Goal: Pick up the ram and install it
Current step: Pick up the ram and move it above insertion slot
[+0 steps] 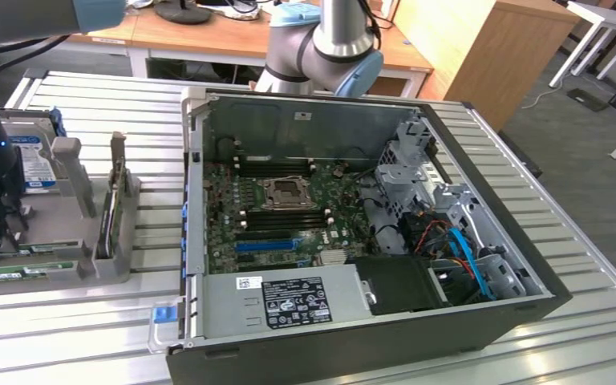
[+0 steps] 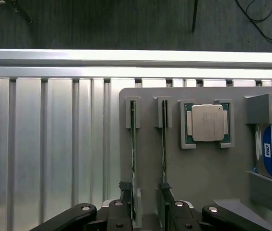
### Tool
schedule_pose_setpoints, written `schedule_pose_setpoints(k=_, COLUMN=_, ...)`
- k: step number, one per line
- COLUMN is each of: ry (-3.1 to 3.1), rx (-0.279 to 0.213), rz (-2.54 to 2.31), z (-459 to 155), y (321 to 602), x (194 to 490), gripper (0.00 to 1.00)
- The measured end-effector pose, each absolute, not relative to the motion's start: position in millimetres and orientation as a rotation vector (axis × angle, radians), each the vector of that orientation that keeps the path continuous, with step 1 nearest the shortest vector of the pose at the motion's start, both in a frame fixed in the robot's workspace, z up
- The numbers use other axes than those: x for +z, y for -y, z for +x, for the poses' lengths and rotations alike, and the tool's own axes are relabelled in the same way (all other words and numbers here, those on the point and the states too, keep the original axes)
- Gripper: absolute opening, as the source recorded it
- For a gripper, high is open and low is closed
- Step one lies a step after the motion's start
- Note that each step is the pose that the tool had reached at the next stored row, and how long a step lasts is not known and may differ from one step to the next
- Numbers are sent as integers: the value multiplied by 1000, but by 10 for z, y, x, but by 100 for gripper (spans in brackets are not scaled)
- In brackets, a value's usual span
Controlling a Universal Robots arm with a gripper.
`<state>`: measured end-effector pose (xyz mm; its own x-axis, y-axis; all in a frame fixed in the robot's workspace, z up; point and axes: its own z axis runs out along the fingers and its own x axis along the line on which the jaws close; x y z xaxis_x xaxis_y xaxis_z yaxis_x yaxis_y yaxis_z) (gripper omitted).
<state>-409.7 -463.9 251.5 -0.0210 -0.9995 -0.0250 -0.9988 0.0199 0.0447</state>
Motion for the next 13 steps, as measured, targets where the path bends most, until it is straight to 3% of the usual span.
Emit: schedule_pose_setpoints(k=13, ry=2233, rx=-77, rz=2189, z=-4095, y=4668, x=2401, gripper=36)
